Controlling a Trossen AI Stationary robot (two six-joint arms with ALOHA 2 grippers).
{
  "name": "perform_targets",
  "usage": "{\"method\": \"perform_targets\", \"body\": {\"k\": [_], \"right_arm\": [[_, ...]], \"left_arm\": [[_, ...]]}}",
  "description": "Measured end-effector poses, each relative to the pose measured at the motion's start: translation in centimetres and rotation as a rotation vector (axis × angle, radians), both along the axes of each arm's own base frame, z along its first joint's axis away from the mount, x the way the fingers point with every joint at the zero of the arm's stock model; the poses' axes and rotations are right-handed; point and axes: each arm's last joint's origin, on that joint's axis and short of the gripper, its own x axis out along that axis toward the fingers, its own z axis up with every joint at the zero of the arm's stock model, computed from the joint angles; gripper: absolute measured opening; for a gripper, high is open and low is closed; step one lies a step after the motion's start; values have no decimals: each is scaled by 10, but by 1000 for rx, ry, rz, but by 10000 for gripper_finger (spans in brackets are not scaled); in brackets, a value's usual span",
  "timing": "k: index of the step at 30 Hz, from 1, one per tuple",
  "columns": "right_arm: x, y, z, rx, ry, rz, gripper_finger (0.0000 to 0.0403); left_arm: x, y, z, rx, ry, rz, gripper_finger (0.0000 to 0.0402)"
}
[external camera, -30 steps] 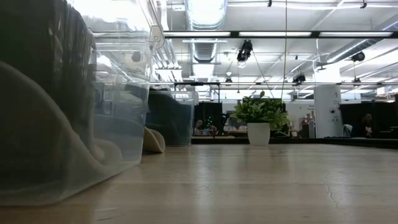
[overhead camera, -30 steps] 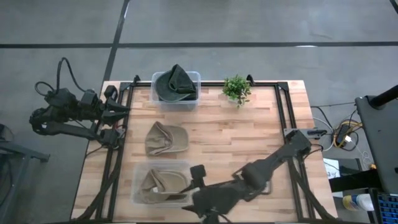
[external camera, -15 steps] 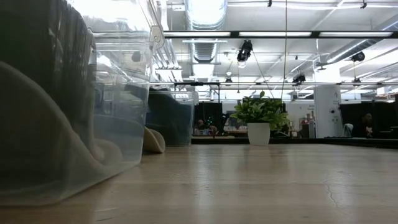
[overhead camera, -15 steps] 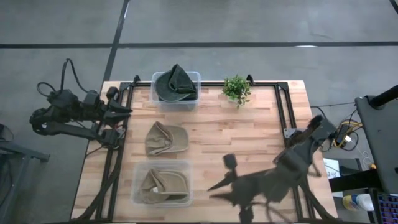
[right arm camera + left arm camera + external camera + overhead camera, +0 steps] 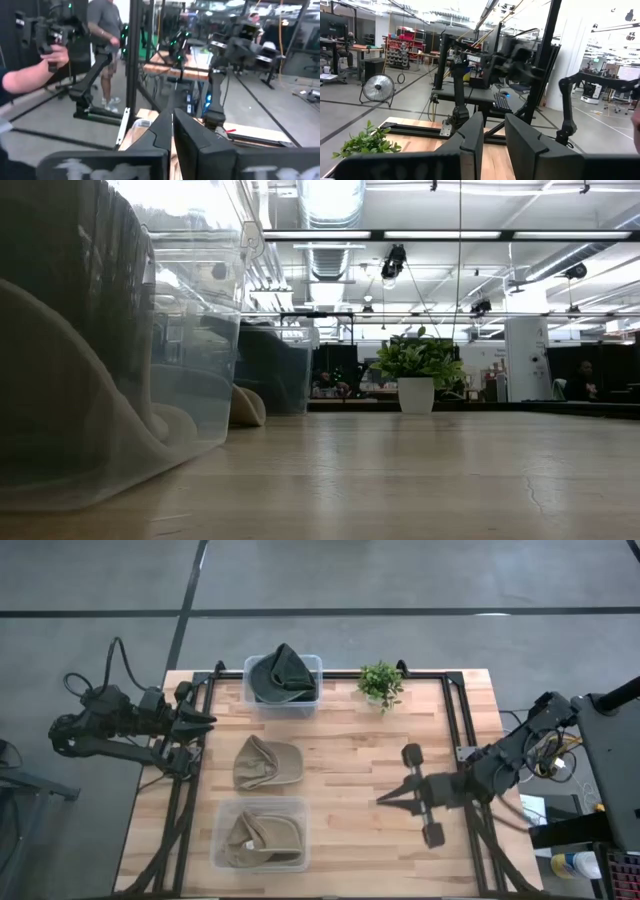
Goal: Pick & Place hat
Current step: Put the brown cap in the bottom transparent bin
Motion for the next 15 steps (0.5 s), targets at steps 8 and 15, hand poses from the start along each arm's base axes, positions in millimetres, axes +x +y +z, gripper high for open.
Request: {"method": "perform_targets", "body": {"k": [8, 15], "right_arm": [[-33, -37, -40, 101, -88, -38, 12], [-35, -60, -75, 160, -97, -124, 12]], "left_arm": [[0, 0, 0, -1, 2, 0, 73], [0, 0, 0, -2, 2, -1, 73]]}}
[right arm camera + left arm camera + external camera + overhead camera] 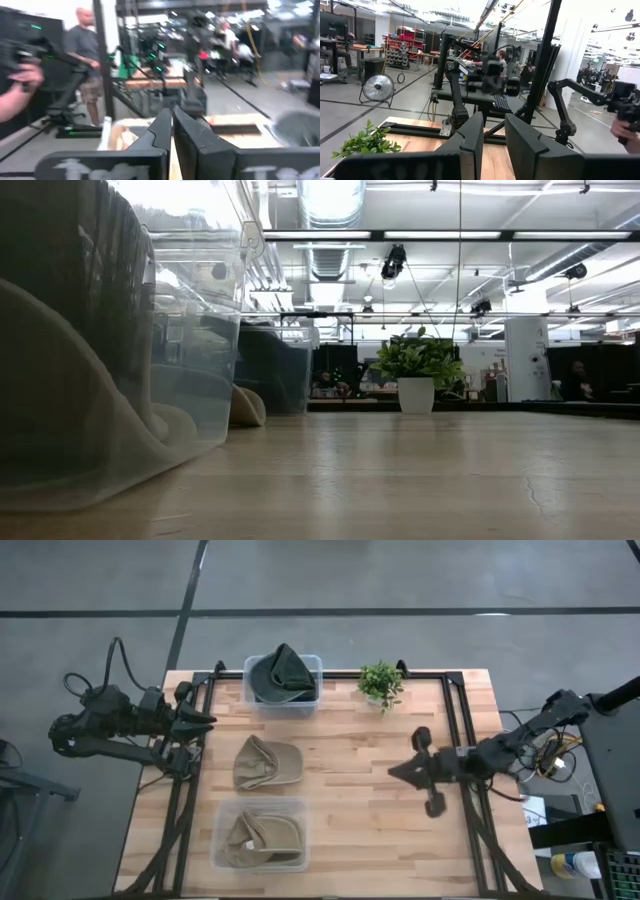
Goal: Pick & Place hat
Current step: Put the brown cap in the bottom transparent bin
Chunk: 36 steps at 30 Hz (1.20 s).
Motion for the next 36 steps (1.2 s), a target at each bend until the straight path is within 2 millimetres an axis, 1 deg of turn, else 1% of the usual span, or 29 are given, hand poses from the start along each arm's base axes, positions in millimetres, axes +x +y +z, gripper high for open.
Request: {"method": "perform_targets", "body": {"k": [7, 10, 12, 15, 18, 20, 23, 27, 32, 36], "right_arm": [[31, -26, -45, 96, 150, -151, 12], [46, -34, -59, 126, 205, -194, 12], [57, -38, -64, 145, 233, -219, 12], [78, -42, -75, 164, 291, -227, 12], [102, -48, -88, 221, 351, -254, 15], [119, -54, -97, 226, 392, -234, 22], [143, -65, -110, 251, 456, -193, 49], [170, -88, -122, 334, 499, -173, 107], [198, -110, -138, 434, 567, -173, 182], [215, -125, -149, 441, 665, -206, 220]], "left_arm": [[2, 0, -5, 1, 16, 0, 73], [5, 0, -9, -5, 31, -1, 73], [6, 0, -12, -18, 41, -1, 73], [8, -1, -16, -23, 57, -1, 73], [9, -1, -18, -39, 65, -1, 73], [10, -1, -19, -42, 67, -2, 73], [10, -1, -19, -45, 69, -2, 73], [10, -1, -19, -57, 69, -2, 73], [10, -1, -19, -87, 72, -3, 73], [10, -1, -19, -91, 73, -3, 73]]}}
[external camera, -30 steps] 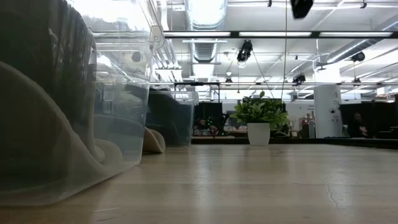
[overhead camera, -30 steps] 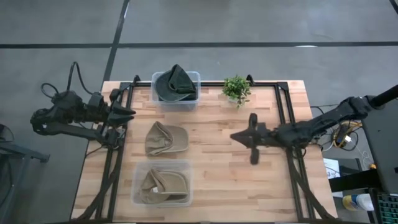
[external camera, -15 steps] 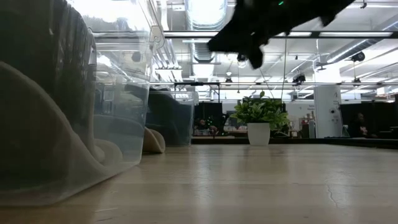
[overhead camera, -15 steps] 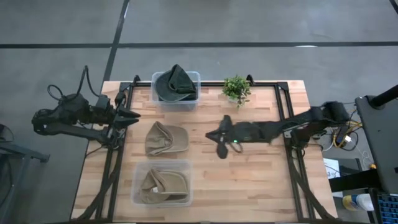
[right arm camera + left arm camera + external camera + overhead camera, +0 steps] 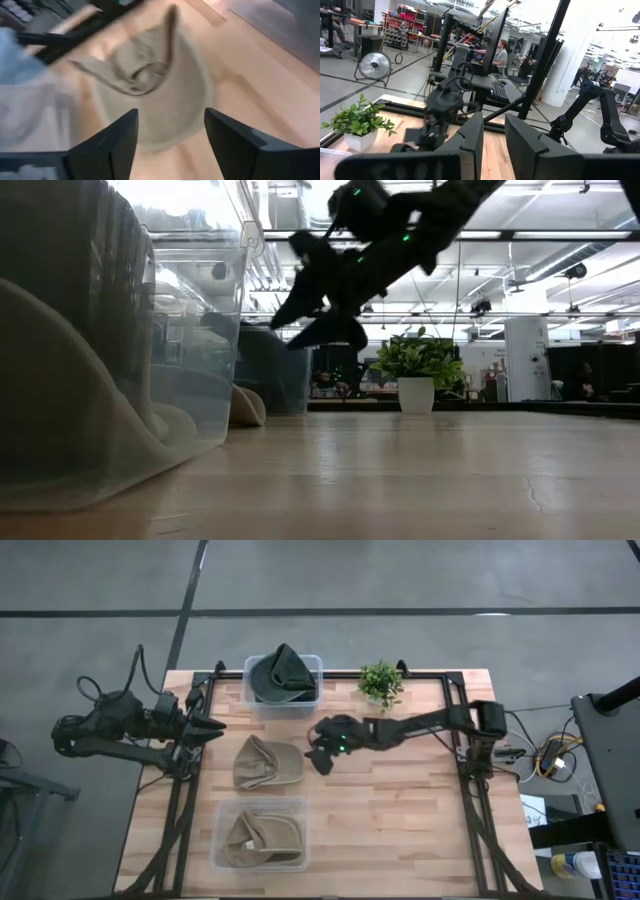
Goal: Pick & Place hat
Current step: Put the brown cap in the bottom transparent bin
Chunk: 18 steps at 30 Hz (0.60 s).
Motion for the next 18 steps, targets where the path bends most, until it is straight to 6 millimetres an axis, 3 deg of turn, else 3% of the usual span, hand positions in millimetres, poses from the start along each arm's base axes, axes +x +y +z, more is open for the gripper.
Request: {"method": "perform_targets", "body": {"k": [10, 18], "right_arm": [[17, -39, -25, 1, 150, -73, 256], [43, -47, -54, 30, 183, -52, 259]], "left_arm": [[1, 0, 0, 0, 6, 0, 73], [3, 0, -1, 5, 14, 0, 74]]}}
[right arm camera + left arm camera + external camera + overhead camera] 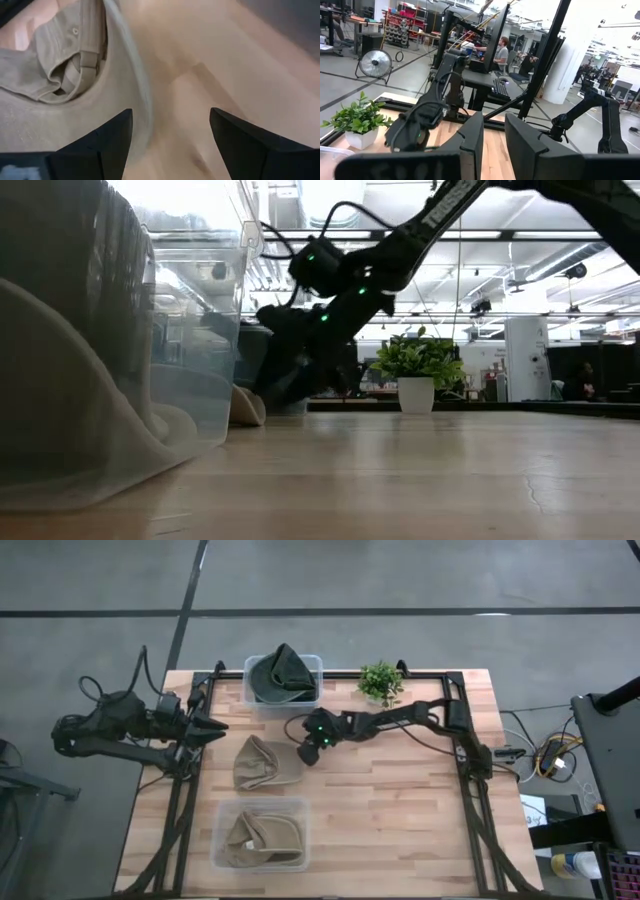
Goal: Pick & Place hat
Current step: Put the brown cap in the bottom transparent bin
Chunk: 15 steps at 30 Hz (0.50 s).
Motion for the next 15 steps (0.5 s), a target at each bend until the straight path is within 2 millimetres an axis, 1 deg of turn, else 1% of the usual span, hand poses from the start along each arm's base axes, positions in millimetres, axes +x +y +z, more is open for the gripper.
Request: {"method": "perform_targets", "body": {"k": [4, 8, 15], "right_arm": [[10, -1, -8, 30, -3, 34, 256], [14, -1, -8, 24, -9, 54, 245], [17, 0, -2, 23, -31, 76, 202]], "left_arm": [[0, 0, 0, 0, 0, 0, 73], [0, 0, 0, 0, 0, 0, 73], [0, 0, 0, 0, 1, -1, 73]]}}
